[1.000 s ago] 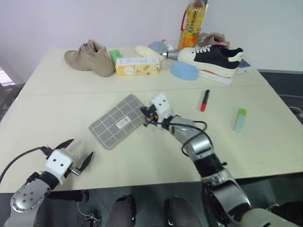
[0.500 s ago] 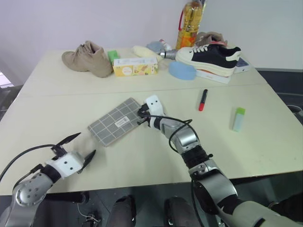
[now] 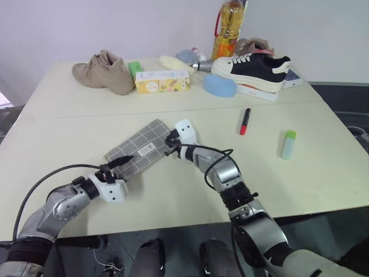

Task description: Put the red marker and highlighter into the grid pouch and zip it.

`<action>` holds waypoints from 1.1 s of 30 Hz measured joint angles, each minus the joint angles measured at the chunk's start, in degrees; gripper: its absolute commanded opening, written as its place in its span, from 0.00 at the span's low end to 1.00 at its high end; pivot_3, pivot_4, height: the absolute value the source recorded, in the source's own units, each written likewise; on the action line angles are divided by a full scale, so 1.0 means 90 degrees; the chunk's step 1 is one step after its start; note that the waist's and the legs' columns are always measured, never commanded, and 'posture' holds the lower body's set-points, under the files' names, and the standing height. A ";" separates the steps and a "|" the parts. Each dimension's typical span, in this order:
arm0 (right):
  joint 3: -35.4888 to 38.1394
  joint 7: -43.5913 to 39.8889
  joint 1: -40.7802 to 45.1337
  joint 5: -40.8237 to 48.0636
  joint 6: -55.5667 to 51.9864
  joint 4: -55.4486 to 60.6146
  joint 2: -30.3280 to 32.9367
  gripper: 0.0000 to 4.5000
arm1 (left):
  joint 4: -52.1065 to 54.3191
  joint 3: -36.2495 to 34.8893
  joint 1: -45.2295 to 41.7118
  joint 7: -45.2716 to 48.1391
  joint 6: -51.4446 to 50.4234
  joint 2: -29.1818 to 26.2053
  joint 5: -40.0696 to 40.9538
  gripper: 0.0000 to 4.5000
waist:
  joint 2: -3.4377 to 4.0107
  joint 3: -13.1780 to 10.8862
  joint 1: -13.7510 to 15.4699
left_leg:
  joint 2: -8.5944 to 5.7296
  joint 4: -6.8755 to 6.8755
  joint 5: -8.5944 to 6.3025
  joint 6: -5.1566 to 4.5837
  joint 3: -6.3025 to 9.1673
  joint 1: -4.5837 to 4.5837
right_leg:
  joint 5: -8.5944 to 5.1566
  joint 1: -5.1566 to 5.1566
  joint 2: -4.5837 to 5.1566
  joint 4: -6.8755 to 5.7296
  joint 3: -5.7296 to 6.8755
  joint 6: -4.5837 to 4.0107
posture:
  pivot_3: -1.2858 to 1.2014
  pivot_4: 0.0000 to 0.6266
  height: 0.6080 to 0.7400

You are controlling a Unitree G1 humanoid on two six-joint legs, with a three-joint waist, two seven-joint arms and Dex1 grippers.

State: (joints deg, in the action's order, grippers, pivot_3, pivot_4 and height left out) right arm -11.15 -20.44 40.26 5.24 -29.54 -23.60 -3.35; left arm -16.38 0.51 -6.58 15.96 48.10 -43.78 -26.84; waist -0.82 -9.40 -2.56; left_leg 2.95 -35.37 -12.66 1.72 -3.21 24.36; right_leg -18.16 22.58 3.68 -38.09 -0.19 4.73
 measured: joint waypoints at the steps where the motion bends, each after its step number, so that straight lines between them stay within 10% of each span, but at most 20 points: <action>1: 0.0014 0.0001 -0.0008 0.0002 -0.0001 0.0005 0.0000 0.00 | -0.0010 -0.0011 -0.0031 -0.0033 0.0032 -0.0028 0.0010 0.01 | 0.0000 0.0000 0.0000 | 0.0000 -0.0003 0.0000 0.0000 -0.0001 -0.0004 | 0.0000 -0.0002 0.0000 -0.0003 0.0000 0.0000 | 0.52 0.24 1.00; 11: 0.0126 -0.0208 -0.0054 0.0020 0.0285 0.0477 0.0512 0.00 | 0.0616 -0.0017 0.0432 0.0453 -0.0979 0.0396 0.1528 0.01 | -0.0002 -0.0004 0.0010 | 0.0001 -0.0030 0.0002 0.0003 -0.0002 0.0015 | -0.0002 0.0002 -0.0003 -0.0006 0.0003 0.0005 | 0.52 0.24 1.00; 21: 0.0542 -0.1525 -0.0311 0.0309 -0.0024 0.1981 0.2475 0.99 | 0.2355 -0.0038 0.0869 0.0945 -0.2986 0.1039 0.2843 0.00 | -0.0006 -0.0006 -0.0001 | 0.0002 -0.0057 0.0002 0.0003 0.0007 0.0007 | -0.0001 -0.0019 -0.0016 -0.0011 0.0006 0.0008 | 0.52 0.24 1.00; 30: 0.0230 -0.1760 -0.0494 0.0298 -0.0175 0.2082 0.2464 0.99 | 0.2635 -0.0022 0.0872 0.1048 -0.3341 0.1309 0.2903 0.00 | -0.0005 -0.0007 0.0027 | 0.0003 -0.0065 0.0002 0.0003 0.0007 0.0008 | -0.0001 -0.0017 -0.0031 -0.0017 0.0003 0.0008 | 0.52 0.24 1.00; 33: 0.0230 -0.1650 -0.0453 0.0271 -0.0203 0.2004 0.2358 0.79 | 0.2635 -0.0022 0.0805 0.1060 -0.3370 0.1354 0.2895 0.00 | -0.0005 -0.0007 0.0034 | 0.0002 -0.0072 0.0002 0.0003 0.0006 0.0009 | 0.0000 -0.0020 -0.0027 -0.0017 0.0003 0.0008 | 0.52 0.24 1.00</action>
State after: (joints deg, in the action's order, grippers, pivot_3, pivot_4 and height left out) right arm -9.08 -35.29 36.18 7.68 -31.37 -5.57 17.87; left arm 7.34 0.32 0.67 25.50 17.78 -31.59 -0.78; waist -0.87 -9.47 -2.25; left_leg 2.97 -36.02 -12.64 1.74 -3.16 24.45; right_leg -18.16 22.40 3.44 -38.24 -0.16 4.80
